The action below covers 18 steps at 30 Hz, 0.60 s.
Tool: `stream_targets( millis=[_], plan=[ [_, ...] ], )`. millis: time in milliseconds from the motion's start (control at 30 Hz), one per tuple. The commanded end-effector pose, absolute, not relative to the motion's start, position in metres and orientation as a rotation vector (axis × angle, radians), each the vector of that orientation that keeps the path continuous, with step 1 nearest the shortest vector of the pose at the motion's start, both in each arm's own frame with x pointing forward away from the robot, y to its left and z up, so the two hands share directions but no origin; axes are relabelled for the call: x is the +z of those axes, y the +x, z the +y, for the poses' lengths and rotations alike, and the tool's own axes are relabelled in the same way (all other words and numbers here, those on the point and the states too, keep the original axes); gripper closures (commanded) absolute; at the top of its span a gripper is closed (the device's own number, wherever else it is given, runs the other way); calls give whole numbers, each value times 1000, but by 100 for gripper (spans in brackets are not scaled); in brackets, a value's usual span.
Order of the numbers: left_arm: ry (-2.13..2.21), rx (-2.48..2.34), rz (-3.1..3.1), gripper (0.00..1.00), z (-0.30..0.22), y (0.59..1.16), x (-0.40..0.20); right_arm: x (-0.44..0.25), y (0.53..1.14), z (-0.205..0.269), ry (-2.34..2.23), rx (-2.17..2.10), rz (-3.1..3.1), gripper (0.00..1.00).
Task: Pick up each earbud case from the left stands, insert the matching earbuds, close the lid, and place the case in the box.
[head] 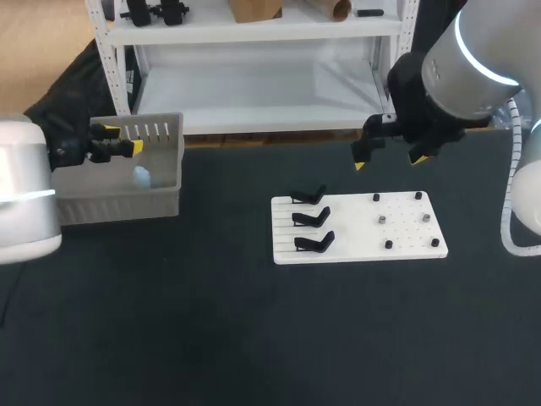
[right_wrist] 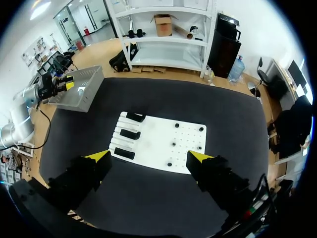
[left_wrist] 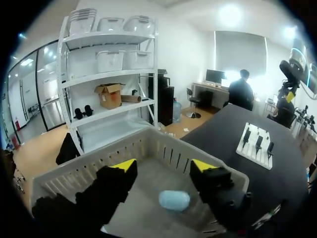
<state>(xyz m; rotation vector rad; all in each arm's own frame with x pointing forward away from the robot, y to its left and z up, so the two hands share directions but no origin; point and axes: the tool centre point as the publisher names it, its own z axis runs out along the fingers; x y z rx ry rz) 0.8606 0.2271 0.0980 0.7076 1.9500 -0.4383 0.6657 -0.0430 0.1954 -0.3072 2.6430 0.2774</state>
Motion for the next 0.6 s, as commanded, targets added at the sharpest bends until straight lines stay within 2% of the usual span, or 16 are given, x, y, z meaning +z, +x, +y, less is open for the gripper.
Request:
stream_targets(
  millis=[33, 600],
  plan=[
    [721, -427, 1956, 0, 228, 858, 107, 195, 662, -44, -302, 275, 2633, 0],
    [727, -413, 1907, 0, 224, 852, 121, 195, 662, -44, -302, 275, 2633, 0]
  ],
)
